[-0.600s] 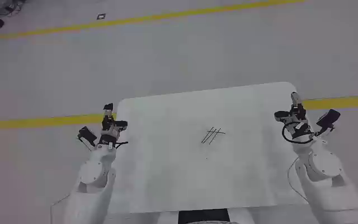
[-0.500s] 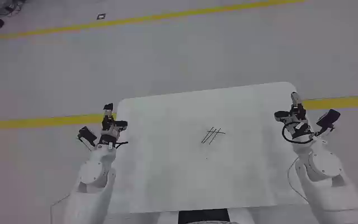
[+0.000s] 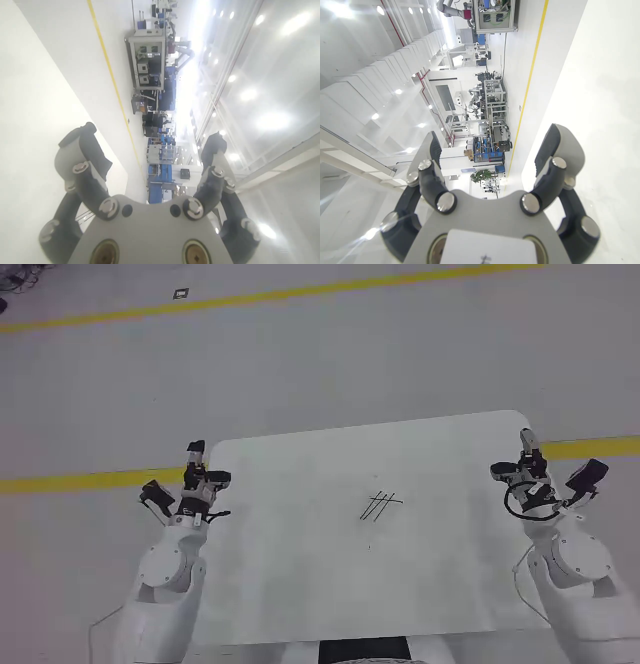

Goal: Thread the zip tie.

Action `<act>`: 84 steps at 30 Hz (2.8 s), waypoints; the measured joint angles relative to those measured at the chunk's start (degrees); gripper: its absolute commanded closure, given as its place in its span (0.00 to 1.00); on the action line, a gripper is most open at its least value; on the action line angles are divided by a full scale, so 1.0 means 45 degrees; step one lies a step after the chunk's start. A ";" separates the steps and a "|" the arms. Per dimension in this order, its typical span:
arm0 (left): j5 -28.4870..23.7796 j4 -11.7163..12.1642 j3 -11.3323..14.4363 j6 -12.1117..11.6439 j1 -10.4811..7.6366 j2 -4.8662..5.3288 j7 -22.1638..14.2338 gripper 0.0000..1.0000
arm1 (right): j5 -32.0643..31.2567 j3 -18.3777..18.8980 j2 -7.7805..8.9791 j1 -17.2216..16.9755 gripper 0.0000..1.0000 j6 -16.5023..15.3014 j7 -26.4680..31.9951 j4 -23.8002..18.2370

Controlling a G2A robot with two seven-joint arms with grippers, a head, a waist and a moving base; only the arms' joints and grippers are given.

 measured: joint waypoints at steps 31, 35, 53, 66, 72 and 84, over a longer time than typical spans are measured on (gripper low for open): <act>0.6008 -0.1263 0.2436 0.1794 -0.1939 0.0645 -0.9560 0.00 | 0.0000 0.0000 0.0000 0.0000 0.00 0.0000 0.0000 0.0000; 0.5995 -0.1277 0.2418 0.1806 -0.1946 0.0648 -0.9434 0.00 | 0.0000 0.0000 0.0000 0.0000 0.00 0.0000 0.0000 0.0000; 0.9714 -0.0908 0.5481 0.2439 -0.5048 0.0612 -1.1517 0.00 | 0.0000 0.0000 0.0000 0.0000 0.00 0.0000 0.0000 0.0000; 1.0855 0.0241 0.7293 0.2909 -0.6609 0.0480 -1.3176 0.00 | 0.0000 0.0000 0.0000 0.0000 0.00 0.0000 0.0000 0.0000; 1.1205 0.0415 0.7990 0.2515 -0.6895 0.0386 -1.3144 0.00 | 0.0000 0.0000 0.0000 0.0000 0.00 0.0000 0.0000 0.0000; 1.1909 0.2727 1.1784 0.2971 -1.0536 -0.0767 -1.3624 0.00 | 0.0000 0.0000 0.0000 0.0000 0.00 0.0000 0.0000 0.0000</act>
